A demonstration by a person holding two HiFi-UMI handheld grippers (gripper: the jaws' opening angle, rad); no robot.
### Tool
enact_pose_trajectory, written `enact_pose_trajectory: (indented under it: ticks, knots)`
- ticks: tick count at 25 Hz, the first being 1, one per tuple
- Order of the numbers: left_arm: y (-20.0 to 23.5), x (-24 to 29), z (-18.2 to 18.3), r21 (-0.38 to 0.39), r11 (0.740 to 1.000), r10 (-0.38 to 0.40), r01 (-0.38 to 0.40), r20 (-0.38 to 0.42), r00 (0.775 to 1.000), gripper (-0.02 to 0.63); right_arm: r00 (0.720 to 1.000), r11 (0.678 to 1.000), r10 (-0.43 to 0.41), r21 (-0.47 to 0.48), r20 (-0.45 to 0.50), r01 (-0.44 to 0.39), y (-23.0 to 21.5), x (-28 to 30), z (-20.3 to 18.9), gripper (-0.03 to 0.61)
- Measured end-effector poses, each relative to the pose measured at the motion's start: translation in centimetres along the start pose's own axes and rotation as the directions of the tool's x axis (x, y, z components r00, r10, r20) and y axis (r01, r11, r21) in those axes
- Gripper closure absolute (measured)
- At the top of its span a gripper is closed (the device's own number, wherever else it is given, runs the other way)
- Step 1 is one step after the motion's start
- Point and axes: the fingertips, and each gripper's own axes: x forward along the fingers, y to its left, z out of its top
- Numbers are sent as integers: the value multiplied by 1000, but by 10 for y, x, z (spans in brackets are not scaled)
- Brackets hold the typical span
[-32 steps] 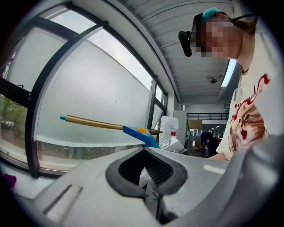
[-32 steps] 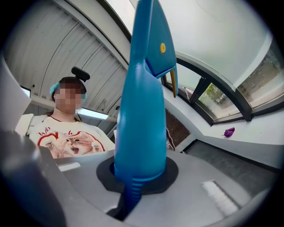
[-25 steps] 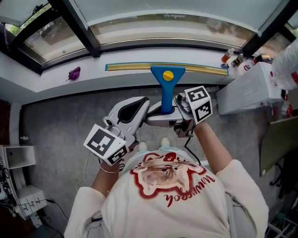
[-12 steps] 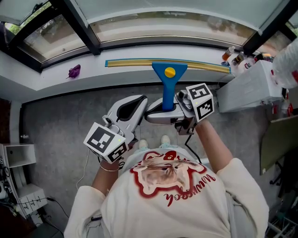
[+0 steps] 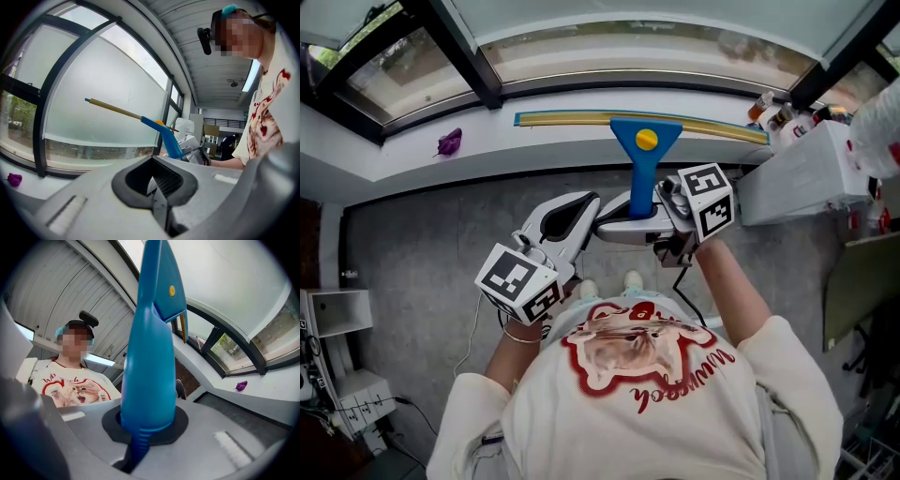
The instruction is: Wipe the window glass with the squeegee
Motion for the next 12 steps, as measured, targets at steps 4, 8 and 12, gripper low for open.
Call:
enact_pose_trajectory:
  ticks: [4, 8, 12]
  knots:
    - [0, -1, -3, 6, 1000, -9, 9, -8, 1000, 607, 1000, 1000, 5, -6, 2, -5, -1, 0, 1, 551]
    - [-1, 0, -2, -11, 1000, 2, -2, -7, 1000, 609, 1000, 1000, 13, -2, 5, -13, 0, -1, 2, 551]
    - [1, 5, -2, -33, 999, 8, -8, 2, 1000, 609, 999, 999, 35, 15, 18, -35, 2, -2, 5, 551]
